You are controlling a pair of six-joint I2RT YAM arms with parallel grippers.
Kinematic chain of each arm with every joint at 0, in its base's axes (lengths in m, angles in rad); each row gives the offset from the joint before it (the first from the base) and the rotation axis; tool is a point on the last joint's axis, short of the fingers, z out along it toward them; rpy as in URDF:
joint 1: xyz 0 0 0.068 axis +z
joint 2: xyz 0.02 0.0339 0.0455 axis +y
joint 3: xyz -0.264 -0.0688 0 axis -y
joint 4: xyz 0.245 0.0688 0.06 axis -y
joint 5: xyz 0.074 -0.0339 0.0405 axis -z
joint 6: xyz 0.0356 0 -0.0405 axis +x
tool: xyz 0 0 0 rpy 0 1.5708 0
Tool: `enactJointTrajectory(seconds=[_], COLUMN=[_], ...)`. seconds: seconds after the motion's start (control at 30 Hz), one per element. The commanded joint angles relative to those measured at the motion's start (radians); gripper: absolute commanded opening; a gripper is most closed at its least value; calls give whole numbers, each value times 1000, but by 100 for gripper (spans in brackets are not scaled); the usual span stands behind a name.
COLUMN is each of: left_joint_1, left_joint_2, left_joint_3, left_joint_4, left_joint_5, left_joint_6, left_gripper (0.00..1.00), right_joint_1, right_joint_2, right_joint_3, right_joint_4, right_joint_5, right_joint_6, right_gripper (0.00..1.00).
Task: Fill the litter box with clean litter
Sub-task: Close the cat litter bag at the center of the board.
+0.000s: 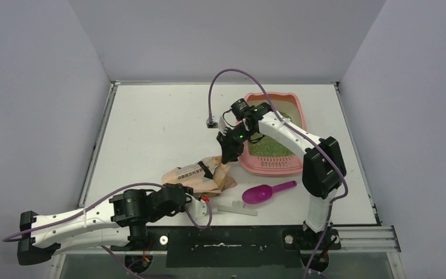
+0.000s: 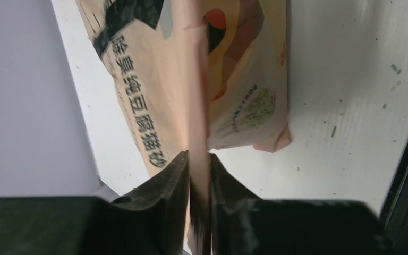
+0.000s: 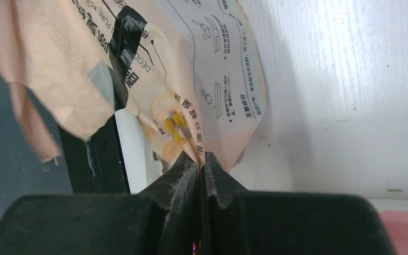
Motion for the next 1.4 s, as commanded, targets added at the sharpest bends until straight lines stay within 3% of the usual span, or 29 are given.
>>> enactJointTrajectory(seconds=[0.0,0.1,0.17,0.27,0.47,0.57,0.63,0.7,0.77,0.9,1.1,1.27,1.37], left_joint_1=[18,45,62,81,123,232,402,618,762,789,787,786,783], left_joint_2=[-11,-69,-97,-97,4,84,171,248,310,419,546,568,590], left_joint_3=[59,142,209,303,448,432,447,458,461,503,552,510,490], left_joint_4=[-73,-73,-72,-78,-118,-39,-6,14,38,28,-132,-142,-134], left_joint_5=[-54,24,125,219,293,352,522,805,1024,1135,1192,1018,981], left_joint_6=[-156,-225,-286,-387,-478,-466,-506,-529,-524,-448,-290,-242,-227], left_gripper=[25,44,67,78,79,87,87,88,89,90,90,91,91], right_joint_1=[-33,-44,-44,-42,-39,-37,-37,-37,-37,-32,-33,-34,-39], right_joint_2=[-178,-246,-276,-306,-340,-370,-391,-411,-429,-462,-491,-498,-512], right_joint_3=[-127,-234,-289,-340,-389,-428,-457,-477,-499,-542,-578,-594,-612], right_joint_4=[306,472,561,633,679,736,781,796,820,882,940,964,1010], right_joint_5=[21,42,57,75,101,101,98,95,91,84,72,46,18], right_joint_6=[186,295,358,400,416,435,451,450,451,460,480,498,533], right_gripper=[0,0,0,0,0,0,0,0,0,0,0,0,0])
